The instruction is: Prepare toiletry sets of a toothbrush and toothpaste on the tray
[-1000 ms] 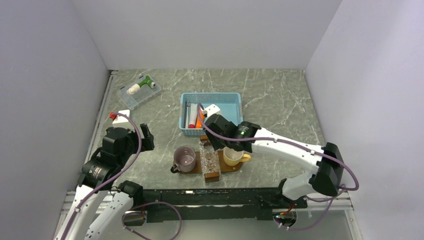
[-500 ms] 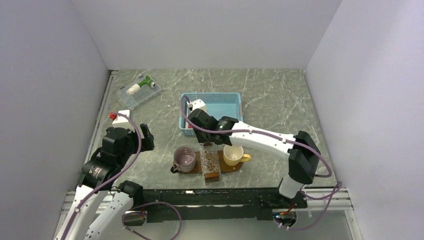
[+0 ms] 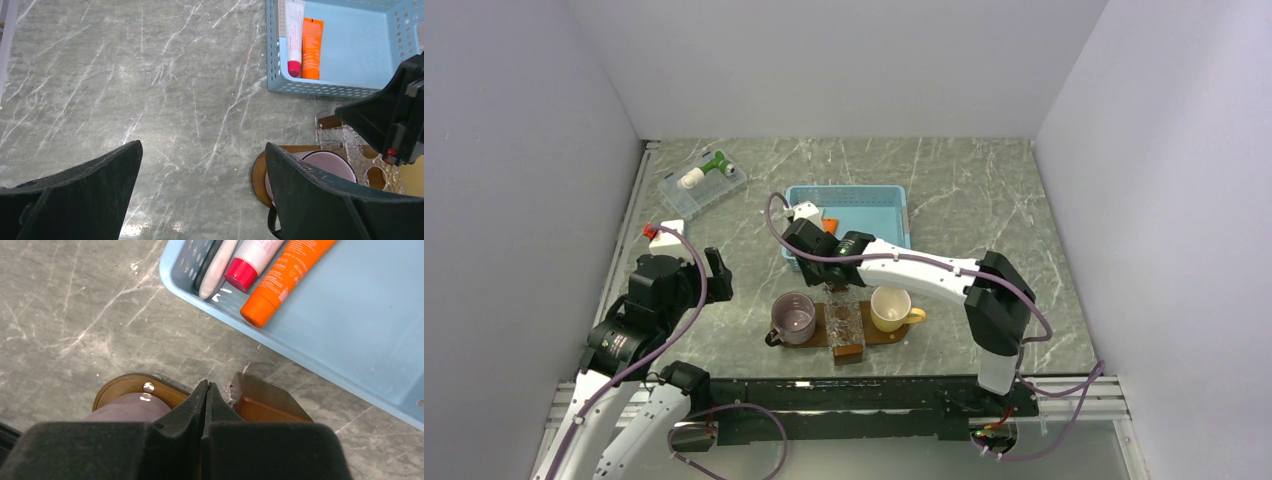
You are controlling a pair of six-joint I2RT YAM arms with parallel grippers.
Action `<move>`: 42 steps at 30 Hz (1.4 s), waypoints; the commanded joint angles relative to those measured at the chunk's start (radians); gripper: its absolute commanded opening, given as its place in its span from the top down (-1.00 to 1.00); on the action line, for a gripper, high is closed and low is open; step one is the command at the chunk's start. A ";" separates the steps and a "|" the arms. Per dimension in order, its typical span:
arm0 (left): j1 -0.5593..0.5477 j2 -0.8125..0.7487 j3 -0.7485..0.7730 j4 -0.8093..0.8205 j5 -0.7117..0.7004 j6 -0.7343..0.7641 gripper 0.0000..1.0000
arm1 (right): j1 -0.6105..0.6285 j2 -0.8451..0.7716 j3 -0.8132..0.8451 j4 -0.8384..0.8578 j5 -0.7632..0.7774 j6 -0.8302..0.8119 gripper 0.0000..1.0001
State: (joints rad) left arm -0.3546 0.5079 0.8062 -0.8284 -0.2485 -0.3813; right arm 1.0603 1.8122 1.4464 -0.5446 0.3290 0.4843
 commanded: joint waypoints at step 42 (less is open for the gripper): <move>0.007 0.000 0.000 0.036 0.009 0.005 -0.99 | -0.037 -0.009 -0.038 -0.036 0.099 0.068 1.00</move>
State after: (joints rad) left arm -0.3538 0.5083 0.8062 -0.8284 -0.2409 -0.3813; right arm 1.0298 1.8465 1.4227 -0.5816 0.3939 0.5323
